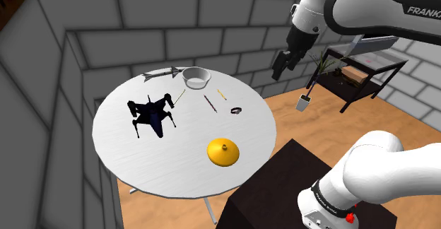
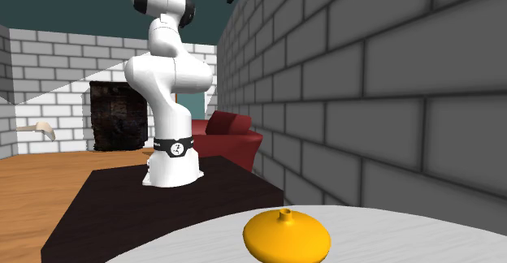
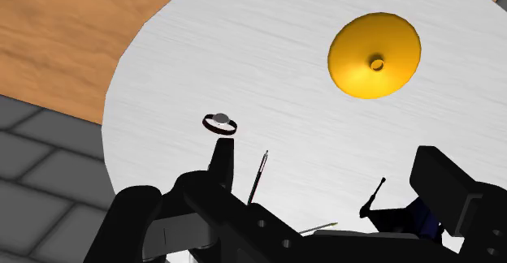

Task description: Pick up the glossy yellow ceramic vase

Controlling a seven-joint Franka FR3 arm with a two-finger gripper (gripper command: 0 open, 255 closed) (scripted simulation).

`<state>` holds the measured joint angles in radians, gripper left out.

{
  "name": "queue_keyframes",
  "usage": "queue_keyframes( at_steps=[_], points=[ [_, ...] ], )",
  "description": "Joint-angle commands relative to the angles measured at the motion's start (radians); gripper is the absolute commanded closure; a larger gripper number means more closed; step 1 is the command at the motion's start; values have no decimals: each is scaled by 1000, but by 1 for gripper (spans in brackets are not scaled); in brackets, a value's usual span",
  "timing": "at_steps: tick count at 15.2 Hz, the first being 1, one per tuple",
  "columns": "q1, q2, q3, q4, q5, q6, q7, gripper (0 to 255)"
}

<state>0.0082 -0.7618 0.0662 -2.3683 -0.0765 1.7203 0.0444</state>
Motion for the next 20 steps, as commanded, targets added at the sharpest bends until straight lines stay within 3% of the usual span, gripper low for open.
queue_keyframes(
  at_steps=[1,10,20],
  points=[
    [0,0,0,0,0,0,0,0],
    [26,143,47,-168,46,253,68,0],
    [52,429,109,-248,80,559,146,0]
  ],
)
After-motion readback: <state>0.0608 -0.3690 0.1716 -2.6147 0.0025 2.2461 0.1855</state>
